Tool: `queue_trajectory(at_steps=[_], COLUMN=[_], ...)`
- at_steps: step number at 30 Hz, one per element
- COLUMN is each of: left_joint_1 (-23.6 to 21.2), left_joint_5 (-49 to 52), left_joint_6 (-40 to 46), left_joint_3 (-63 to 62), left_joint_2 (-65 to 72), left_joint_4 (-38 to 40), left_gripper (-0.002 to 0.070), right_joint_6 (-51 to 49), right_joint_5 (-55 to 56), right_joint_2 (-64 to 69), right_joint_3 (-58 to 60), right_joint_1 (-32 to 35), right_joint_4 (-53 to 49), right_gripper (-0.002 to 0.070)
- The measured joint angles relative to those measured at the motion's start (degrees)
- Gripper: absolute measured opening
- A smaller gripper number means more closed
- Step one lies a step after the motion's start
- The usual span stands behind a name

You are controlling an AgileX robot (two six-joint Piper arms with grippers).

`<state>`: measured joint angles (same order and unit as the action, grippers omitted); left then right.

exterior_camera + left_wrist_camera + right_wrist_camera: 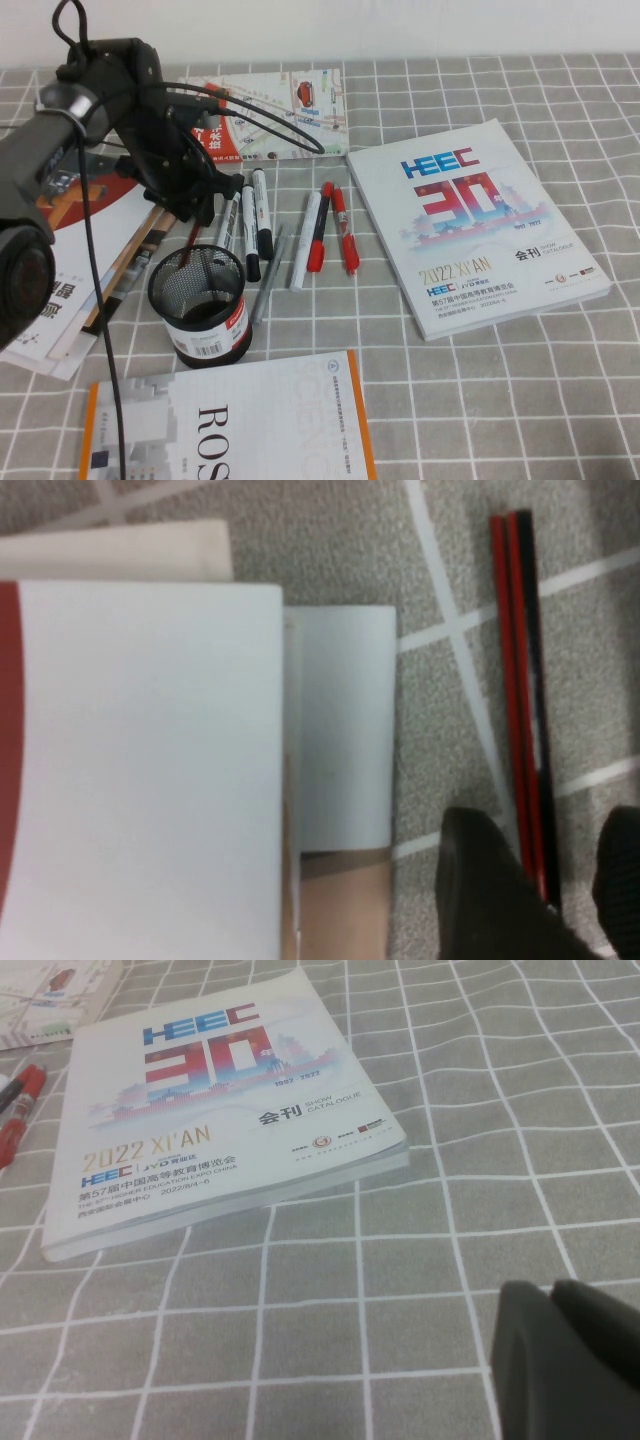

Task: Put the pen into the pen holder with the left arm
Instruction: Pick up the pen on the table, then place the pen onto the pen holder

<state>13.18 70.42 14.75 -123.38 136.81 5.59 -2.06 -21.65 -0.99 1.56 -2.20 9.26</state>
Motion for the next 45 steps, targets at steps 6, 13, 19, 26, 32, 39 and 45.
queue_trajectory(at_steps=[6,13,19,26,32,39,45], left_joint_1=[0.0,1.3,2.2,2.4,2.4,2.4,2.5], left_joint_5=[0.0,0.0,0.0,0.1,0.2,0.7,1.1], left_joint_6=[0.0,0.3,0.4,0.4,0.4,1.2,2.2], left_joint_3=[0.0,-0.2,-0.5,-1.1,-4.7,-6.2,-6.0], left_joint_2=[0.0,0.3,0.5,-0.6,-5.4,-11.8,-21.4], left_joint_4=[0.4,-0.1,-1.6,-1.9,-1.9,-1.4,-0.9], left_gripper=[0.0181,0.0031,0.0022,0.0021,0.0021,0.0021,0.0021], right_joint_6=[0.0,0.0,0.0,0.0,0.0,0.0,0.0], right_joint_5=[0.0,0.0,0.0,0.0,0.0,0.0,0.0], right_joint_2=[0.0,0.0,0.0,0.0,0.0,0.0,0.0], right_joint_3=[0.0,0.0,0.0,0.0,0.0,0.0,0.0], right_joint_1=[0.0,0.0,0.0,0.0,0.0,0.0,0.0], right_joint_4=[0.0,0.0,0.0,0.0,0.0,0.0,0.0], right_gripper=[-0.0015,-0.0015,-0.0015,-0.0015,-0.0015,-0.0015,-0.0015])
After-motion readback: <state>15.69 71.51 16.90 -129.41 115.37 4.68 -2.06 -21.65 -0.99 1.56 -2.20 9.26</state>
